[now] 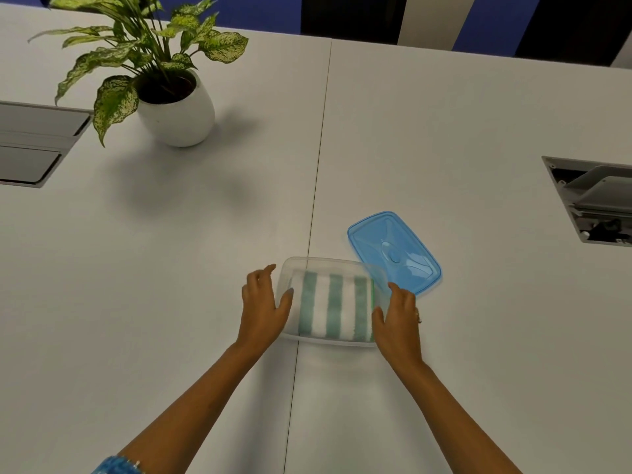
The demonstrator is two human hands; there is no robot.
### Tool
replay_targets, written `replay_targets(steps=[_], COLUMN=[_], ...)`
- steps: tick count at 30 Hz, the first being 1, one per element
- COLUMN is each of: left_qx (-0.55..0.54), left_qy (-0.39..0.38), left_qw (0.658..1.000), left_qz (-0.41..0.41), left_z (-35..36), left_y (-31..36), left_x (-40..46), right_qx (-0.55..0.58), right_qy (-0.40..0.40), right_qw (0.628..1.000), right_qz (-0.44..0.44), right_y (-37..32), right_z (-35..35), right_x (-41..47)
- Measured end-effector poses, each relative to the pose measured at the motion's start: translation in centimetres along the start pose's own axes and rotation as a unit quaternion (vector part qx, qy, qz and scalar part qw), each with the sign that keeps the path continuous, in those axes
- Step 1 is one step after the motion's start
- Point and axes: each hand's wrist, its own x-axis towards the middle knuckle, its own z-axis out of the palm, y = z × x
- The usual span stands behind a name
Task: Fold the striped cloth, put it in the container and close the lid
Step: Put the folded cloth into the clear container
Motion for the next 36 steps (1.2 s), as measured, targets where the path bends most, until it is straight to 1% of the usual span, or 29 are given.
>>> replay_targets(steps=[1,3,5,9,12,15,17,19,20,21,23,25,27,28,31,34,36], left_qx=[-0.032,-0.094,-0.098,-0.071,-0.059,-0.053,-0.046,-0.040,-0.039,-0.040,-0.039,-0.037,-0.038,-0.038,-0.041,-0.043,-0.046], left_qy=[-0.042,-0.106,-0.132,-0.130,-0.129,-0.121,-0.116,-0.116,-0.117,-0.117,-0.116,-0.115,-0.115,-0.116,-0.122,-0.124,-0.125], left_qw=[0.998,0.989,0.985,0.987,0.988,0.990,0.991,0.991,0.991,0.991,0.991,0.991,0.992,0.992,0.991,0.990,0.990], left_qz=[-0.027,-0.047,-0.048,-0.057,-0.054,-0.053,-0.057,-0.053,-0.051,-0.050,-0.050,-0.048,-0.044,-0.041,-0.039,-0.041,-0.044], left_z=[0.0,0.0,-0.2,-0.2,-0.3,-0.5,-0.5,-0.6,-0.7,-0.7,-0.8,-0.8,-0.8,-0.7,-0.7,-0.6,-0.5], left_y=[-0.2,-0.2,0.1,0.2,-0.1,-0.3,-0.2,-0.1,0.0,0.0,0.0,0.1,0.1,0.1,0.2,0.2,0.1], left_x=[-0.2,-0.7,-1.2,-1.9,-2.8,-3.7,-4.0,-4.2,-4.2,-4.2,-4.3,-4.3,-4.2,-4.2,-4.0,-4.0,-4.0], right_qx=[0.028,0.060,0.057,0.044,0.056,0.110,0.161,0.210,0.213,0.184,0.071,-0.031,-0.117,-0.147,-0.152,-0.183,-0.169], right_qy=[-0.035,-0.087,-0.108,-0.104,-0.103,-0.111,-0.104,-0.071,-0.046,-0.023,-0.003,-0.039,-0.093,-0.108,-0.089,-0.073,-0.073], right_qw=[0.999,0.994,0.992,0.993,0.993,0.987,0.980,0.971,0.970,0.978,0.996,0.999,0.988,0.982,0.982,0.976,0.980], right_qz=[0.010,0.028,0.036,0.031,0.023,0.027,0.054,0.092,0.104,0.100,0.060,0.008,-0.034,-0.049,-0.062,-0.087,-0.080], right_y=[0.4,0.7,0.9,1.3,1.8,1.6,1.6,2.1,2.5,2.9,3.9,4.6,5.1,5.3,5.4,5.8,6.1], right_z=[0.0,-0.2,-0.2,-0.2,-0.1,-0.6,-1.0,-1.0,-0.9,-0.8,-0.6,-0.4,-0.2,-0.1,0.1,0.3,0.2], right_x=[-0.2,-0.5,-0.6,-1.2,-2.2,-3.3,-3.3,-2.3,-1.6,-0.7,0.9,2.2,2.8,2.9,3.1,3.4,3.7])
